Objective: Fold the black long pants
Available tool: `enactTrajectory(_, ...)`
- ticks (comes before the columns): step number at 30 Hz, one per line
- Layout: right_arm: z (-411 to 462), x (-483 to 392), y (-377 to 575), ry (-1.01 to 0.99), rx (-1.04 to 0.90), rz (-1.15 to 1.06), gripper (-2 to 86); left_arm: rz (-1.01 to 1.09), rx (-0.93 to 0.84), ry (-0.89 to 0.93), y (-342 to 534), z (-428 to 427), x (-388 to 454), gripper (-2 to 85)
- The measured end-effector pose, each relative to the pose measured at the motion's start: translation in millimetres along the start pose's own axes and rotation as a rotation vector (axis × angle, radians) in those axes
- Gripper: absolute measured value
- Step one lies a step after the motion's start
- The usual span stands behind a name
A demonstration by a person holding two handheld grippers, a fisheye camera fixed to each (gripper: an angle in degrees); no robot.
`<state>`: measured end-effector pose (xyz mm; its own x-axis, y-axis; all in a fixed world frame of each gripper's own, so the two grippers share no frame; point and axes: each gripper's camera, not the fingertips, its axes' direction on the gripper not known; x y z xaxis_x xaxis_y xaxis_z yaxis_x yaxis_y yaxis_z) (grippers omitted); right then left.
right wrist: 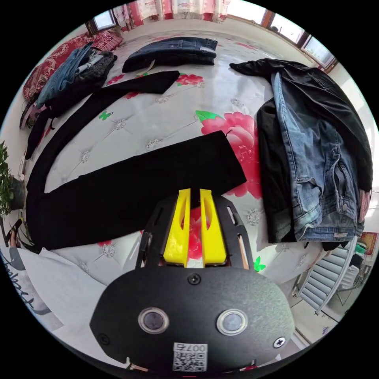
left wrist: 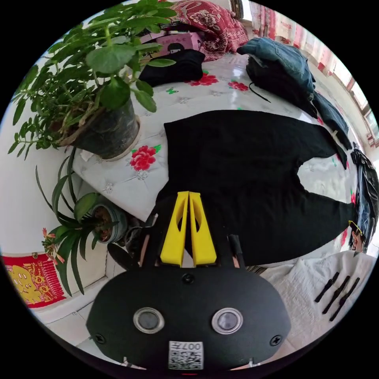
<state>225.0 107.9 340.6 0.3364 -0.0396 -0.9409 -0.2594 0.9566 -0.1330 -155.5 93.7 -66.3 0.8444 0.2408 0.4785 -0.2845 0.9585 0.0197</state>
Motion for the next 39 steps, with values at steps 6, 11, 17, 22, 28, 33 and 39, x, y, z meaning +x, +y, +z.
enactTrajectory(6, 9.0, 50.4, -22.5, -0.052, -0.112, 0.188, 0.3, 0.181, -0.077, 0.087, -3.3, 53.1, 37.5, -0.9)
enactTrajectory(11, -33.9, 38.5, -45.1, 0.015, 0.085, 0.093, 1.8, 0.152, -0.042, 0.131, -18.7, 29.3, 28.5, -0.8)
enactTrajectory(17, -30.2, -44.6, -133.9, -0.045, 0.163, -0.237, 5.5, 0.288, 0.041, 0.025, -85.0, 28.2, 64.4, 1.5)
enactTrajectory(22, 9.9, -102.9, -196.9, -0.032, 0.044, -0.370, 6.5, 0.307, 0.024, -0.044, -149.4, 61.5, 70.1, 5.1)
enactTrajectory(28, 42.2, -130.3, -226.2, 0.076, -0.084, -0.470, 2.3, 0.323, -0.066, -0.009, -182.0, 98.8, 52.8, 4.2)
enactTrajectory(33, 32.4, -119.0, -230.9, 0.163, -0.045, -0.418, 0.2, 0.373, -0.098, -0.003, -182.0, 102.3, 53.3, -0.5)
enactTrajectory(39, -61.6, -73.5, -203.4, 0.087, 0.241, -0.315, -0.1, 0.221, 0.201, 0.240, -144.3, 15.7, 6.2, -0.9)
